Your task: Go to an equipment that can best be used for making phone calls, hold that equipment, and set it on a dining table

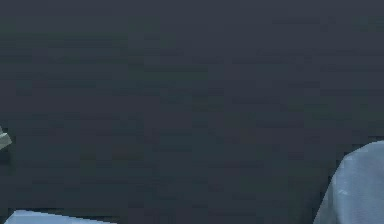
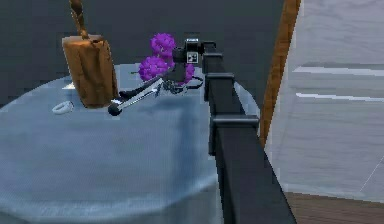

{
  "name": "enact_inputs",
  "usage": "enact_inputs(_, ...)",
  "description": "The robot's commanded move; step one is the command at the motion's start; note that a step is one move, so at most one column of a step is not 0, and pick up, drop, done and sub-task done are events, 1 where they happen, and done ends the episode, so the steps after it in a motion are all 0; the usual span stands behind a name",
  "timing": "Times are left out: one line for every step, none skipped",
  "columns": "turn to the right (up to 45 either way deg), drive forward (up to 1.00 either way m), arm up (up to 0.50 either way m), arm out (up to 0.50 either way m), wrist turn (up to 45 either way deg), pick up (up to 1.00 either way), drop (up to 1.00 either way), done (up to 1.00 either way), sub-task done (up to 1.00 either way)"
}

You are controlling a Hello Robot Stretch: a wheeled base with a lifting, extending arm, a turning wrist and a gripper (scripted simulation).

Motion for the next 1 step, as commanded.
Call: enact_inputs(0.0,0.0,0.0,0.0,30.0,0.0,0.0,0.0,0.0)
